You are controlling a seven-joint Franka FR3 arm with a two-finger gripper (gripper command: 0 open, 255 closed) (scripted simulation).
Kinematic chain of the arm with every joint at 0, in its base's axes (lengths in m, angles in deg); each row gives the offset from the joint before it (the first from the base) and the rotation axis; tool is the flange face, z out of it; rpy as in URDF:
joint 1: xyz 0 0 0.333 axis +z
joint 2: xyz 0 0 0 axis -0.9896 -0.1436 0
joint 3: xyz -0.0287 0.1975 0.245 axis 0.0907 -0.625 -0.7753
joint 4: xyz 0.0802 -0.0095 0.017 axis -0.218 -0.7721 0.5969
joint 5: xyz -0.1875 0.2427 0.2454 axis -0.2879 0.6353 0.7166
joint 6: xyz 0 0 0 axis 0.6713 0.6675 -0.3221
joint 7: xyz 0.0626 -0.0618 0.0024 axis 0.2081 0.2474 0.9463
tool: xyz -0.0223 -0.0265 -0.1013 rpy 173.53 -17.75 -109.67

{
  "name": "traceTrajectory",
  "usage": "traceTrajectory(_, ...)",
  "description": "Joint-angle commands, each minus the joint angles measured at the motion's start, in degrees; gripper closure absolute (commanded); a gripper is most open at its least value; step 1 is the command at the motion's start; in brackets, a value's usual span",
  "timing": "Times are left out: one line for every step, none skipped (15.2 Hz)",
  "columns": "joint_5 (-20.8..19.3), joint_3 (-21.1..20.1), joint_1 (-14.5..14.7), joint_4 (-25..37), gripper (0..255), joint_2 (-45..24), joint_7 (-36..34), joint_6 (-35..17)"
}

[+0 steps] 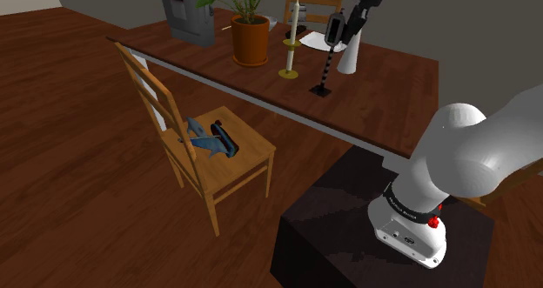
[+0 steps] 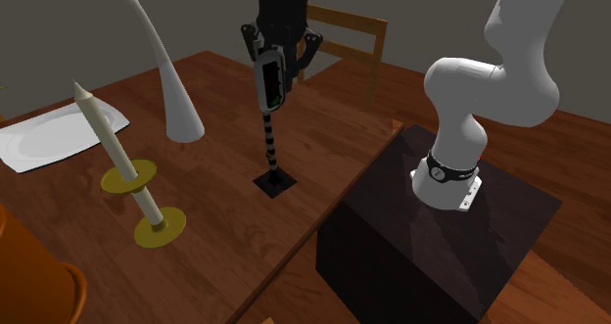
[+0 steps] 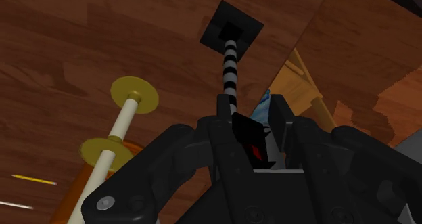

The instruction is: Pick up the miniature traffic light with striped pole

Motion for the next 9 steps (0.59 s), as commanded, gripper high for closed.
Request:
traceTrajectory(0.1, -0.3, 0.1, 1.4, 255, 0.1, -0.1, 1.5)
traceTrajectory(0.2, -0.5, 0.1, 2.2, 255, 0.0, -0.1, 2.3)
traceTrajectory(0.3, -0.6, 0.2, 3.0, 255, 0.0, -0.2, 3.0)
traceTrajectory(0.5, -0.7, 0.3, 3.8, 255, -0.1, -0.3, 3.7)
traceTrajectory(0.6, -0.9, 0.4, 4.6, 255, -0.2, -0.3, 4.5)
traceTrajectory(0.7, -1.0, 0.4, 5.5, 255, -0.3, -0.3, 5.2)
traceTrajectory(0.8, -1.1, 0.5, 6.3, 255, -0.4, -0.4, 5.9)
traceTrajectory(0.8, -1.1, 0.5, 6.4, 255, -0.4, -0.4, 6.0)
traceTrajectory(0.8, -1.1, 0.5, 6.4, 255, -0.4, -0.4, 6.0)
